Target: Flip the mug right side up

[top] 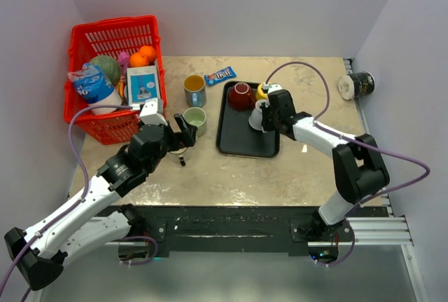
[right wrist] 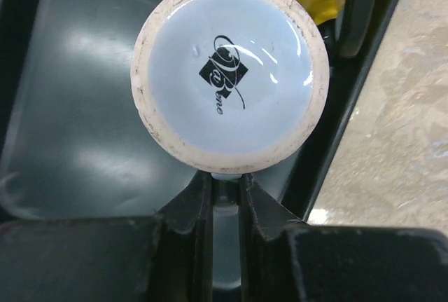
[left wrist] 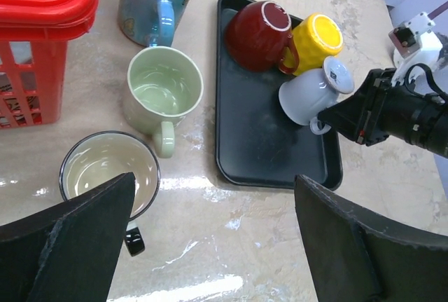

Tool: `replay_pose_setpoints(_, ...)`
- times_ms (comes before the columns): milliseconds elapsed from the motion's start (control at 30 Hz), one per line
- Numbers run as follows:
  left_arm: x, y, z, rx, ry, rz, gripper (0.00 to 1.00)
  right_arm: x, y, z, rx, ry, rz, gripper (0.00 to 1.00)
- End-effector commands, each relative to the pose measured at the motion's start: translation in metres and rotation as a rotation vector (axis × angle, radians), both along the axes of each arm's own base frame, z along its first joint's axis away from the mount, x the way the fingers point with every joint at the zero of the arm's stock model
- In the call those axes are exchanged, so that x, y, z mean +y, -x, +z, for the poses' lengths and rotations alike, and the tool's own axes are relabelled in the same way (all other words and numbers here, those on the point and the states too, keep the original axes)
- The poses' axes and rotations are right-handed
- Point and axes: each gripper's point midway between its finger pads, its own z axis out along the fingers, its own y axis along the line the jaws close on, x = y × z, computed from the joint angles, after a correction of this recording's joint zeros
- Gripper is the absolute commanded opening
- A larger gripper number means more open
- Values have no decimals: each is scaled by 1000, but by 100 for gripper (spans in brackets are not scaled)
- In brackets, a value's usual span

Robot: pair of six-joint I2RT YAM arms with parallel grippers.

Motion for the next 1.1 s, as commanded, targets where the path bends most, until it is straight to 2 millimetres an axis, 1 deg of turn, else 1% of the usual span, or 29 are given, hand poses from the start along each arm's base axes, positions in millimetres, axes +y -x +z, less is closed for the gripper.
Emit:
replay_pose_setpoints(0,-19,-2,18,-61,51,-84,99,37,0,102,-161,-302,51,0)
replay_pose_setpoints(33,-23,-2,17,-64,49,-106,99,44,5,112,-154,-366,50,0)
replay_pose_setpoints(67,-28,-2,21,-81,64,-128,99,56,13,123,-145,-432,101,0)
replay_pose_setpoints(100,-36,2,23,-84,80,-179,99,62,19,134,-150,-479,128,0)
replay_pose_setpoints(133,-42,3,24,-94,83,-212,99,66,26,155,-169,-550,135,0)
replay_pose_setpoints(167,-49,3,29,-120,105,-243,99,74,33,171,-179,-613,179,0)
replay_pose_setpoints(200,-60,10,31,-127,129,-315,99,79,38,184,-196,-657,201,0)
replay_pose_setpoints(233,-67,13,31,-139,134,-361,99,82,45,203,-210,-721,210,0)
replay_pose_setpoints(267,-75,14,47,-203,181,-402,99,85,47,218,-237,-766,229,0)
replay_pose_setpoints(300,-86,24,53,-220,210,-484,99,92,56,230,-234,-813,273,0)
replay_pose_setpoints(333,-92,28,53,-230,229,-520,99,93,63,246,-242,-874,283,0)
replay_pose_setpoints(367,-99,30,67,-287,267,-557,99,96,66,263,-278,-919,311,0)
replay_pose_setpoints(400,-106,38,71,-300,289,-618,99,99,74,275,-287,-956,343,0)
replay_pose_setpoints(433,-109,40,76,-313,311,-639,99,99,78,286,-287,-1003,346,0)
replay_pose_setpoints(467,-114,40,87,-352,339,-660,99,99,85,304,-327,-1036,378,0)
replay_pose_setpoints(533,-121,45,97,-378,382,-705,99,100,95,326,-353,-1099,417,0)
replay_pose_setpoints(567,-122,46,111,-428,412,-715,99,99,102,337,-370,-1122,437,0)
replay_pose_setpoints(600,-122,47,118,-440,443,-716,99,99,106,343,-379,-1141,449,0)
replay_pose_setpoints(633,-123,47,131,-484,473,-718,99,98,112,354,-397,-1173,467,0)
replay_pose_setpoints(700,-124,49,144,-512,520,-727,99,96,122,368,-428,-1206,489,0)
replay_pose_setpoints(733,-126,49,153,-540,539,-736,99,95,126,376,-447,-1234,498,0)
replay_pose_setpoints(800,-129,49,162,-560,546,-753,99,95,137,389,-480,-1263,531,0)
replay_pose_setpoints(933,-130,47,186,-621,582,-751,98,95,148,406,-530,-1293,571,0)
replay_pose_setpoints(1000,-129,46,196,-640,600,-744,96,96,155,411,-534,-1321,594,0)
replay_pose_setpoints(1033,-129,46,200,-652,612,-745,95,95,159,418,-556,-1332,617,0)
replay_pose_setpoints(1067,-129,46,202,-660,618,-748,94,97,161,419,-554,-1335,623,0)
